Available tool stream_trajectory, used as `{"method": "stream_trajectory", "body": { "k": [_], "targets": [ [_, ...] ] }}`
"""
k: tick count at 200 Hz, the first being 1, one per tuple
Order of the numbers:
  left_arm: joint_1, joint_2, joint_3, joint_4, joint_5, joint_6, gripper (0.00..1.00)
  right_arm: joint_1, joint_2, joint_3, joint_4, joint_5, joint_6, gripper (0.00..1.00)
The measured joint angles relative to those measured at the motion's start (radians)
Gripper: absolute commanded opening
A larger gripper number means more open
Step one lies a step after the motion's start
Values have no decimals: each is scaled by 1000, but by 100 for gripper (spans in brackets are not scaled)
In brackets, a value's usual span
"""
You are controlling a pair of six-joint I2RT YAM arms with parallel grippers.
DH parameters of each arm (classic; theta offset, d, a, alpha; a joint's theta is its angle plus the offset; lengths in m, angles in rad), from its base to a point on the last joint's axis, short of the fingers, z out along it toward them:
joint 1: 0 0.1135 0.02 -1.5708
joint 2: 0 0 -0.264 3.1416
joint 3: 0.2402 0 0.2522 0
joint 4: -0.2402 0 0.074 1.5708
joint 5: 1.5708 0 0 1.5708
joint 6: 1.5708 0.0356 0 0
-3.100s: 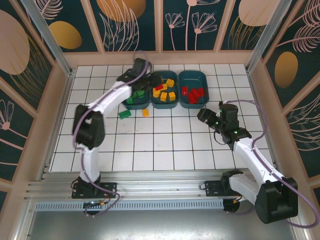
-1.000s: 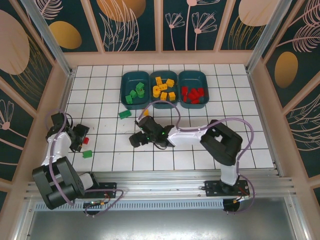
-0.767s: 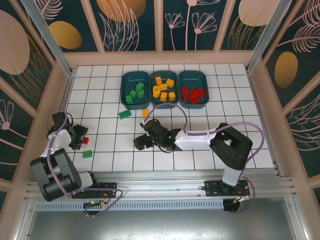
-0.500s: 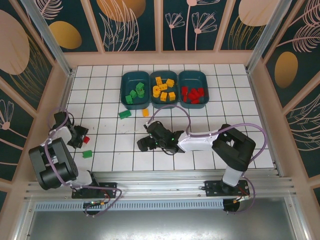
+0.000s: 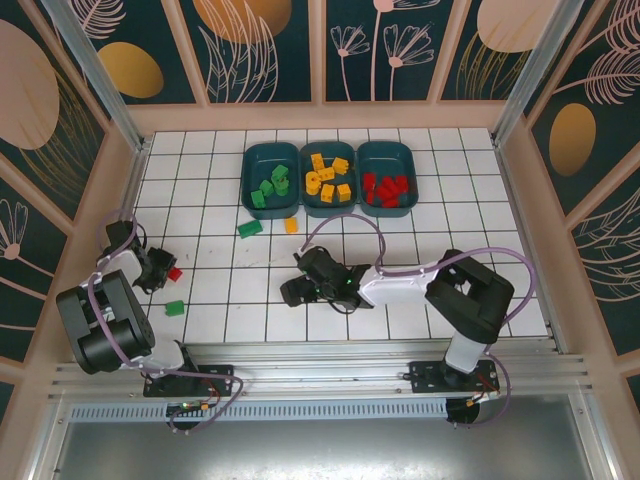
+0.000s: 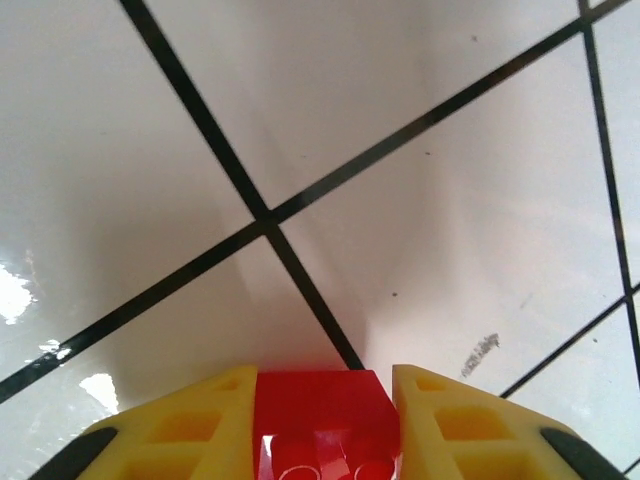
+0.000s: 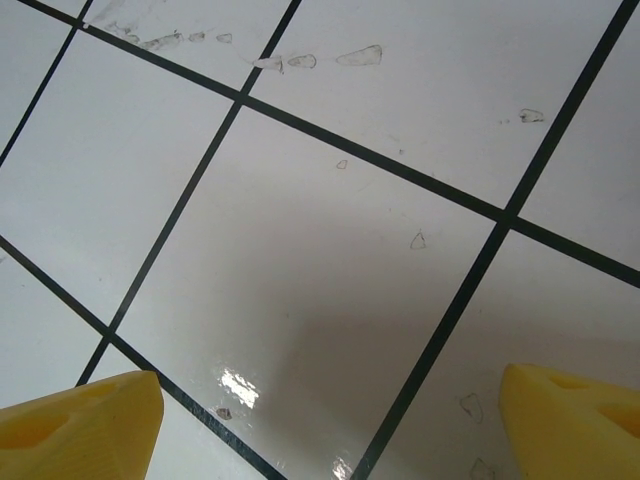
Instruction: Sort the legos into containers by color
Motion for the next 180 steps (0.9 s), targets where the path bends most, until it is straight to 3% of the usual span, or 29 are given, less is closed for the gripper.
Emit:
{"method": "stream_trajectory", "body": {
  "k": [45,65,94,119,151,180],
  "targets": [
    [-8,-59,24,-16,45,34,28,-16,-53,-18,-17,18,14,87],
    [-75,-106,68,-49,48,32,29,-50,-113,-39,-37,19,17,87],
    [-314,-110,191,-43,46,-12,29,-151,-237,-89,-71,24,23,87],
    [-559,-32,327,1,41,-56,28,-294,-376,-149,-116,43,58,87],
    [-845,242,640,68,59,-70,28,-545,-622,-272,-190,48,111,86],
    [-996,518,972,111,92,-53,28,-713,-842,-340,-285,37,124,86]
  ]
}}
